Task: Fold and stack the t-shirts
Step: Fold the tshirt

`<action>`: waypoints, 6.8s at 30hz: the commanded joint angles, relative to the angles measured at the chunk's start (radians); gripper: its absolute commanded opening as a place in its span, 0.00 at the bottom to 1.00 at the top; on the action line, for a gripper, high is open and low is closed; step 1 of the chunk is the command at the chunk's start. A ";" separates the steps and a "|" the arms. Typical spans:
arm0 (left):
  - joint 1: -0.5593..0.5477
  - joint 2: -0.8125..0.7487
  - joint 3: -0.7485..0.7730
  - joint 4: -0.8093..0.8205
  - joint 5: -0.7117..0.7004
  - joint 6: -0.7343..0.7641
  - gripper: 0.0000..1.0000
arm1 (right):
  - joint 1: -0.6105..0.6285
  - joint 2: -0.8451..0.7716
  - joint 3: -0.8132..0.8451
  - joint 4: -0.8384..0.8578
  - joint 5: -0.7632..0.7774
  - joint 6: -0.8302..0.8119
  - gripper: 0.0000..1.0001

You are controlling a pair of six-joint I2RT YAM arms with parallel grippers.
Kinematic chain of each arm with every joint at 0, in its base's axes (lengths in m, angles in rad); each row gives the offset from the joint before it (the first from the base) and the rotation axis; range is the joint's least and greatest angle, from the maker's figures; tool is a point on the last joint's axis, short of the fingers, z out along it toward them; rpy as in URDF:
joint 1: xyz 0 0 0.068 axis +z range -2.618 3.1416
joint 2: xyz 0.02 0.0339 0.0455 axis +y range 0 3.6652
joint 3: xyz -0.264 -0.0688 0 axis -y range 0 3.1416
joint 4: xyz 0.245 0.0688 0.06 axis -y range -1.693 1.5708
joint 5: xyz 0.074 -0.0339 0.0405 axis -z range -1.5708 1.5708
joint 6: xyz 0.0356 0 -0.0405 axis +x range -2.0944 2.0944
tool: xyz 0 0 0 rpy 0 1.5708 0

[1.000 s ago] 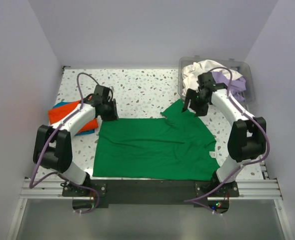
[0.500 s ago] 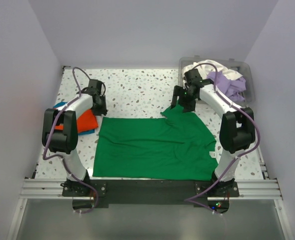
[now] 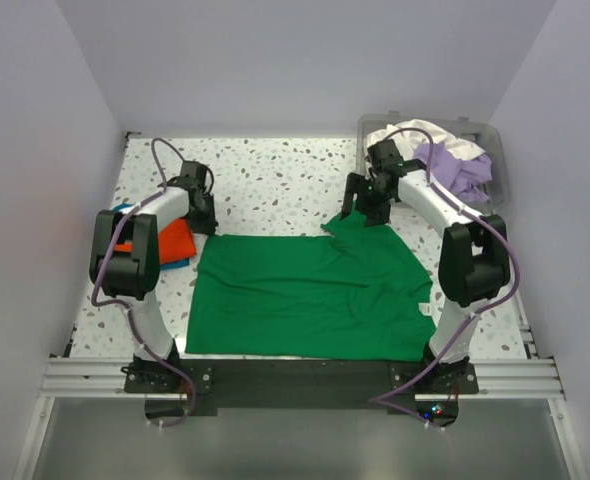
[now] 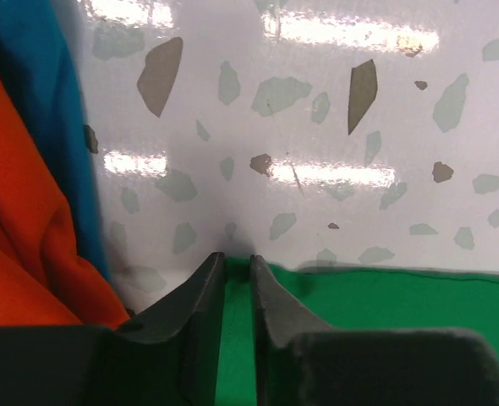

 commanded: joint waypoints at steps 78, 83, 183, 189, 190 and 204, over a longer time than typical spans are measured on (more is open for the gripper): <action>0.056 -0.292 -0.096 0.022 0.110 0.004 0.00 | 0.183 0.043 0.114 0.080 0.593 0.095 0.00; 0.055 -0.274 -0.081 0.039 0.141 -0.007 0.00 | 0.183 -0.006 0.087 0.032 0.654 0.098 0.00; 0.041 -0.288 -0.269 0.000 0.273 -0.124 0.54 | -0.081 -0.364 -0.409 -0.057 0.386 0.117 0.60; 0.041 -0.288 -0.302 0.011 0.247 -0.114 0.55 | -0.177 -0.295 -0.396 -0.005 0.374 0.091 0.60; 0.041 -0.280 -0.303 0.017 0.247 -0.114 0.56 | -0.197 -0.287 -0.396 0.006 0.374 0.083 0.60; 0.041 -0.248 -0.309 0.057 0.288 -0.125 0.47 | -0.286 -0.148 -0.346 0.091 0.332 0.035 0.59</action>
